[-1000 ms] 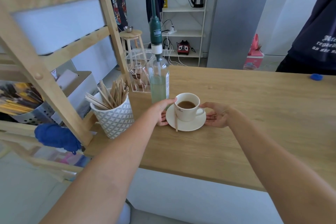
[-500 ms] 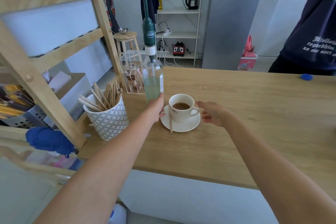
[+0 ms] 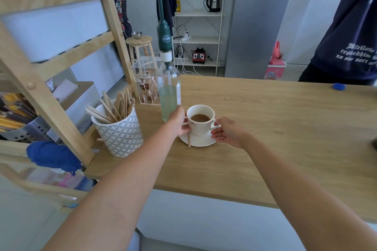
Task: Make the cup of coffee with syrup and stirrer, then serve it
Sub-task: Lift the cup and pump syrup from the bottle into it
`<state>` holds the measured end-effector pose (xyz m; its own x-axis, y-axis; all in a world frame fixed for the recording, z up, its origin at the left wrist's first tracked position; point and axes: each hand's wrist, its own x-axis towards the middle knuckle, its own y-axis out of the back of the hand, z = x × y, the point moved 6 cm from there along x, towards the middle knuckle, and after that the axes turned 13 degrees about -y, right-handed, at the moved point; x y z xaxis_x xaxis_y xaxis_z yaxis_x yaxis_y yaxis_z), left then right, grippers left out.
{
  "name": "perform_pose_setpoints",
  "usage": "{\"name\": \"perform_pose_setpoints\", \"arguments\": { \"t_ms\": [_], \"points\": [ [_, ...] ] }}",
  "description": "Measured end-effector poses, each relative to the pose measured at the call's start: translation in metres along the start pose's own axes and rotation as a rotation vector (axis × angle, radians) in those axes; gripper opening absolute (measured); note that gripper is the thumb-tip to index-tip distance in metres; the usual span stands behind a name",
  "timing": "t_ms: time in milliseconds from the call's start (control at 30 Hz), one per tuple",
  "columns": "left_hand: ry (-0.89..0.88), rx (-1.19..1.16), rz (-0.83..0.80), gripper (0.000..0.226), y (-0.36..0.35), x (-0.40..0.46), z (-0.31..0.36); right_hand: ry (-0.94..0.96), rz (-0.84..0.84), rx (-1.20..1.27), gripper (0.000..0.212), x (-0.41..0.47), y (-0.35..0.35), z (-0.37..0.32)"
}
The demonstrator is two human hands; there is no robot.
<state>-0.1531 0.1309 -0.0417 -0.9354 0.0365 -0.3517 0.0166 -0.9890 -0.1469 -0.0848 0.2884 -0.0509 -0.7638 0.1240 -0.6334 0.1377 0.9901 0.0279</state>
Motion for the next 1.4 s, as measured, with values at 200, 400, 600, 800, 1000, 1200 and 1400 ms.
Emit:
{"name": "perform_pose_setpoints", "arguments": {
  "t_ms": [200, 400, 600, 800, 1000, 1200, 1400],
  "points": [
    [-0.009, 0.028, 0.008, 0.039, 0.000, -0.005, 0.004, 0.027, -0.015, 0.034, 0.023, -0.005, -0.003, -0.001],
    [-0.056, 0.074, 0.014, 0.028, 0.005, -0.015, 0.022, 0.092, -0.037, -0.030, 0.023, -0.015, -0.004, -0.014],
    [-0.106, 0.086, -0.034, 0.029, 0.003, -0.027, 0.059, 0.170, -0.024, -0.077, 0.023, -0.035, -0.006, -0.045],
    [-0.215, 0.148, -0.075, 0.033, -0.004, -0.039, 0.112, 0.256, -0.003, -0.158, 0.022, -0.061, -0.010, -0.091],
    [-0.280, 0.194, -0.064, 0.036, -0.008, -0.052, 0.171, 0.353, -0.012, -0.183, 0.026, -0.089, -0.011, -0.143],
    [-0.310, 0.231, -0.081, 0.047, -0.014, -0.060, 0.220, 0.412, 0.000, -0.161, 0.026, -0.110, -0.012, -0.188],
    [-0.346, 0.276, -0.137, 0.051, -0.015, -0.070, 0.258, 0.447, -0.005, -0.129, 0.024, -0.122, -0.014, -0.218]
  ]
}}
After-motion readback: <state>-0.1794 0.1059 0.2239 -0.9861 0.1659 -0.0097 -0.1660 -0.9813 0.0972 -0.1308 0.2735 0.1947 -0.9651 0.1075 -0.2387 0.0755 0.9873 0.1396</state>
